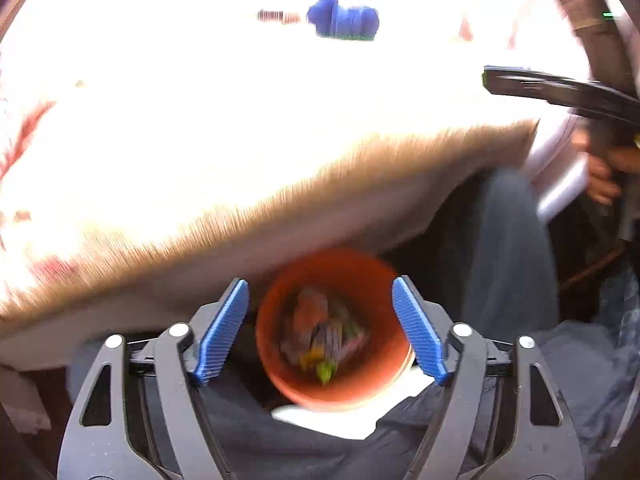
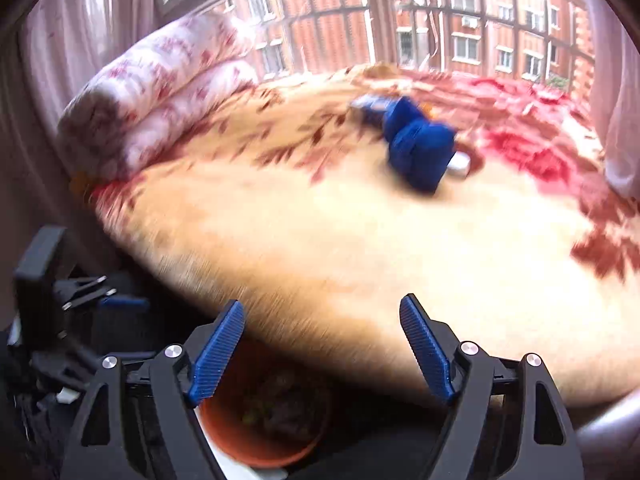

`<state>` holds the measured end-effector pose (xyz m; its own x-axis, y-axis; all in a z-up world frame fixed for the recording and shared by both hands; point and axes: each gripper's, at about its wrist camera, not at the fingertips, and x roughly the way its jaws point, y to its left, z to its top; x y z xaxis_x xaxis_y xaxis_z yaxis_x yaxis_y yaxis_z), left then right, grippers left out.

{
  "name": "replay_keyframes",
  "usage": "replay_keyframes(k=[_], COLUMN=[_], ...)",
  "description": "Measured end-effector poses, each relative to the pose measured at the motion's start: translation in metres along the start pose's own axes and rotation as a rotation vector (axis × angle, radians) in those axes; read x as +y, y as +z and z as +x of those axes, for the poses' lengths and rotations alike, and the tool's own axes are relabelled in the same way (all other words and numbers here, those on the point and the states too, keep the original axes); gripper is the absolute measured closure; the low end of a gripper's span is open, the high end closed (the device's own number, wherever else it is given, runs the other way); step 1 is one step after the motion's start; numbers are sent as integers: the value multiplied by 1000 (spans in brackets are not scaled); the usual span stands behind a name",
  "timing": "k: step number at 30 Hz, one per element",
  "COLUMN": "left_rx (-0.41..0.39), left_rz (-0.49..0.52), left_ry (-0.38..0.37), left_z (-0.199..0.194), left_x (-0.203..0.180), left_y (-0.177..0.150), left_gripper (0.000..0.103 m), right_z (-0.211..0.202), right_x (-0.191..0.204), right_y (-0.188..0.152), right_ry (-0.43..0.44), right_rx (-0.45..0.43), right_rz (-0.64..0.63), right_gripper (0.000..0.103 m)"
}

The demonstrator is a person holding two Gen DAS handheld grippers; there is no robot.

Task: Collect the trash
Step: 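Grasp the blue cloth with the right tool, then grasp the white bottle cap with the left tool while right holds the blue cloth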

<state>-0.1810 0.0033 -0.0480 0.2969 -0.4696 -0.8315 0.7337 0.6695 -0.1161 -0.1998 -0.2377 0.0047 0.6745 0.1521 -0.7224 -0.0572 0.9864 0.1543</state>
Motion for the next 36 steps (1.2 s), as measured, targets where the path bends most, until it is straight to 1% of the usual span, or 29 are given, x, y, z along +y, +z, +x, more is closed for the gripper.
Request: replay_keyframes(k=[1,3,5,8,11,13,16,22,23,24,26,29,32,36], left_rx=[-40,-101,-128,-127,-123,-126,-134,-131,-132,-133,-134,-131,-127,-121], left_rz=[-4,-20,-46,-96,-145,-169,-187,-208,-208,-207,-204,-202,-206,-216], left_ry=[6,10,6,-13,-29,-24,2,25,31,37,45,48,49,49], left_z=[-8,-18,-19,-12,-3,3,7,16,17,18,19,20,22,23], left_x=[1,5,8,16,22,26,32,39,40,40,40,40,40,40], left_y=[7,19,32,48,60,66,76,86,88,89,91,93,95,100], left_gripper=[21,20,20,20,20,20,20,20,20,20,20,20,20,20], right_z=[3,13,25,46,69,81,100,134,138,141,147,150,148,131], right_x=[-7,-19,-32,-50,-64,-70,-77,-82,-82,-81,-79,-76,-76,-80], right_y=[13,36,56,84,102,109,118,128,128,129,130,130,129,123], right_ry=[-14,-53,-91,-96,-117,-143,-175,-148,-148,-147,-145,-160,-156,-122], right_rx=[-18,-51,-81,-99,-95,-90,-82,-40,-35,-27,-9,3,-4,-46], right_rz=[4,4,1,24,32,22,3,8,8,10,5,-5,2,43], right_gripper=[24,23,20,20,20,20,19,19,20,25,30,44,53,57])
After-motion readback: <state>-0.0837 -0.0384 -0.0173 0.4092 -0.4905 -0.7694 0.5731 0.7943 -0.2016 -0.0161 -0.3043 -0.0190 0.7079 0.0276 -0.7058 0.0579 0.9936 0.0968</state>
